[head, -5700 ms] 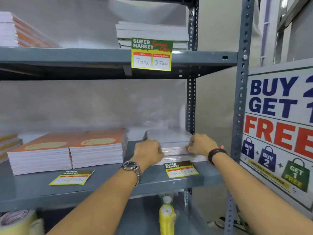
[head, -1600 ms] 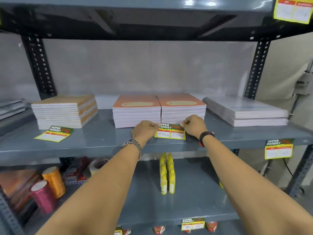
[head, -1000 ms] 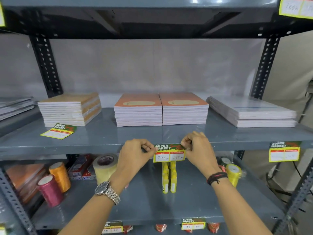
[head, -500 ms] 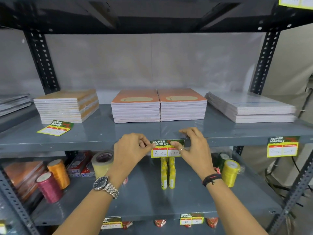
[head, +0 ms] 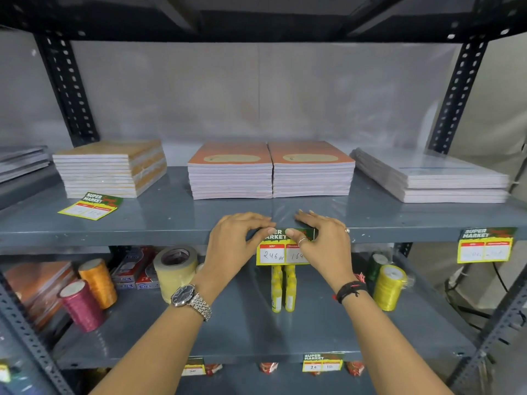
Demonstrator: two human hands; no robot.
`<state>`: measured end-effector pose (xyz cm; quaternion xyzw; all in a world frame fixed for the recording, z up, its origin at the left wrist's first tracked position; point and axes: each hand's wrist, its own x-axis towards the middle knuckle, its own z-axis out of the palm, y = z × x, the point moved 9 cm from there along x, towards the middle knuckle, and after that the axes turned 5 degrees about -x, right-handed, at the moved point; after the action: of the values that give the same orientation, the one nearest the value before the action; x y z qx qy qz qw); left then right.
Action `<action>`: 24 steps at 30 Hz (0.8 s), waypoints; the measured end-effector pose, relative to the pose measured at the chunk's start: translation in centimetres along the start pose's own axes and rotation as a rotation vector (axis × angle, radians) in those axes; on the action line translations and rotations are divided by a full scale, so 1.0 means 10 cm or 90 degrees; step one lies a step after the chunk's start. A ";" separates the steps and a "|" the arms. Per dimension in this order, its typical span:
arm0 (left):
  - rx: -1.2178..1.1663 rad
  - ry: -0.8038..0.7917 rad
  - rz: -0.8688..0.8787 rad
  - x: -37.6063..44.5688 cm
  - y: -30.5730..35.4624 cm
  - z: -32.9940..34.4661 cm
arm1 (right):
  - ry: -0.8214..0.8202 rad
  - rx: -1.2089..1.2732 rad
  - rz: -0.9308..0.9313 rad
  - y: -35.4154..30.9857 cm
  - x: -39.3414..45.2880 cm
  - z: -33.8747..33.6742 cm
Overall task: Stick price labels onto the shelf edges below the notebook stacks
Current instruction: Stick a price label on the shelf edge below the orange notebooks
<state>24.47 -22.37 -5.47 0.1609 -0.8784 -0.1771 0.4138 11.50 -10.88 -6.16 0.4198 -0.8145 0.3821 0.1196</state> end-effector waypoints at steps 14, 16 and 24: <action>-0.132 -0.002 -0.104 -0.03 -0.13 -0.01 | -0.075 -0.047 -0.032 -0.09 -0.06 -0.01; -0.132 -0.001 -0.103 -0.04 -0.13 -0.01 | 0.010 -0.052 -0.014 -0.11 -0.11 -0.03; -0.112 0.031 -0.099 -0.06 -0.13 -0.01 | 0.070 -0.013 0.029 -0.07 -0.04 -0.01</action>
<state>25.11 -23.34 -6.37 0.1962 -0.8339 -0.2809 0.4327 12.26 -10.79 -5.96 0.3784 -0.8199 0.3987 0.1601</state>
